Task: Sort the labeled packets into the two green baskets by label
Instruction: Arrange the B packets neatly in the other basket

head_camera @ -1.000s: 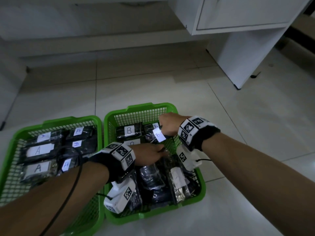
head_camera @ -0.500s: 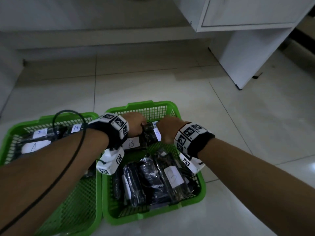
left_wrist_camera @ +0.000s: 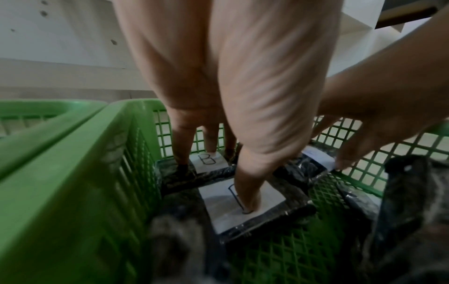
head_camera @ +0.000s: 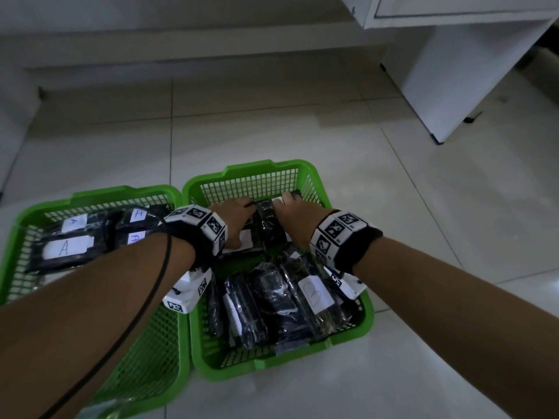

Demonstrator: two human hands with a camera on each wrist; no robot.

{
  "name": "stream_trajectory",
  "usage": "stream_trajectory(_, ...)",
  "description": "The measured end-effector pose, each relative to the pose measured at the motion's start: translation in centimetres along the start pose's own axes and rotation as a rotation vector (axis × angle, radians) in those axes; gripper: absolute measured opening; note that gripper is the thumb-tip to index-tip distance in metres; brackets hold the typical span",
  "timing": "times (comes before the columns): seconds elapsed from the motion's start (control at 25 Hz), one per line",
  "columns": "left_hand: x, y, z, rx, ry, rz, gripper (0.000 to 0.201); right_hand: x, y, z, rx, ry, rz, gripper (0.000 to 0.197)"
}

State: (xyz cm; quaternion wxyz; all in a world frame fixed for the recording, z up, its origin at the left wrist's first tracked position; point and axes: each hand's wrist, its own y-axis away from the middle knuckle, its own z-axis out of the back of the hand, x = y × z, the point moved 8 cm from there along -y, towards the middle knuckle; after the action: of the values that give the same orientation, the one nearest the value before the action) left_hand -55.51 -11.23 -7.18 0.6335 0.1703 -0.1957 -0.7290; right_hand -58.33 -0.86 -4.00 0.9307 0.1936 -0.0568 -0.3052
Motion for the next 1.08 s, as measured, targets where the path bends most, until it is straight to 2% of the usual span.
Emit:
stream_trajectory(0.12, -0.1, 0.0, -0.3, 0.037, 0.051, 0.021, 0.092, 0.2, -0.6, 0.9, 0.025, 0.018, 0.04, 0.032)
stream_trajectory(0.2, -0.2, 0.4, 0.5, 0.033, 0.178, 0.029, 0.083, 0.1, -0.3, 1.4, 0.039, 0.011, 0.057, 0.025)
stream_trajectory(0.28, -0.5, 1.6, 2.6, -0.088, 0.303, 0.028, 0.058, -0.5, 0.3, 2.1, -0.002, -0.043, 0.051, 0.02)
stream_trajectory(0.36, -0.6, 3.9, 5.0, -0.282, 0.408, 0.056, 0.036, -1.5, 1.1, 2.5, -0.037, -0.17, 0.01, 0.018)
stream_trajectory(0.44, -1.7, 7.0, 6.6, -0.425, 0.601, 0.077, 0.022, -2.3, 2.5, 3.0, -0.064, -0.362, -0.053, 0.012)
stream_trajectory(0.48, -2.7, 8.2, 6.7, -0.44, 0.671, 0.059, 0.018, -2.4, 3.3, 3.3, -0.075, -0.444, -0.058, 0.01)
stream_trajectory(0.56, -5.3, 10.3, 5.7, -0.357, 0.729, 0.011, 0.018, -2.1, 5.2, 3.3, -0.039, -0.578, -0.063, 0.012)
stream_trajectory(0.64, -7.7, 11.5, 3.4, -0.233, 0.766, -0.01, 0.025, -1.4, 7.7, 2.5, 0.078, -0.69, -0.071, 0.013)
stream_trajectory(0.72, -8.8, 11.9, 2.0, -0.226, 0.797, 0.003, 0.03, -1.2, 9.8, 1.7, 0.17, -0.703, -0.053, 0.025)
stream_trajectory(0.8, -9.2, 12.1, 1.8, -0.285, 0.846, 0.013, 0.032, -1.7, 11.0, 1.4, 0.122, -0.729, -0.081, 0.028)
stream_trajectory(0.92, -9.2, 12.3, 2.1, -0.362, 0.978, 0.022, 0.028, -2.7, 12.1, 1.2, 0.095, -1.052, -0.15, 0.023)
stream_trajectory(1.0, -8.8, 12.5, 2.6, -0.358, 1.248, 0.018, 0.022, -3.0, 12.4, 2.1, 0.044, -1.299, -0.15, 0.022)
stream_trajectory(1.08, -6.9, 12.9, 3.0, -0.411, 1.587, 0.087, 0.022, -3.2, 12.1, 3.1, -0.08, -1.463, -0.19, 0.023)
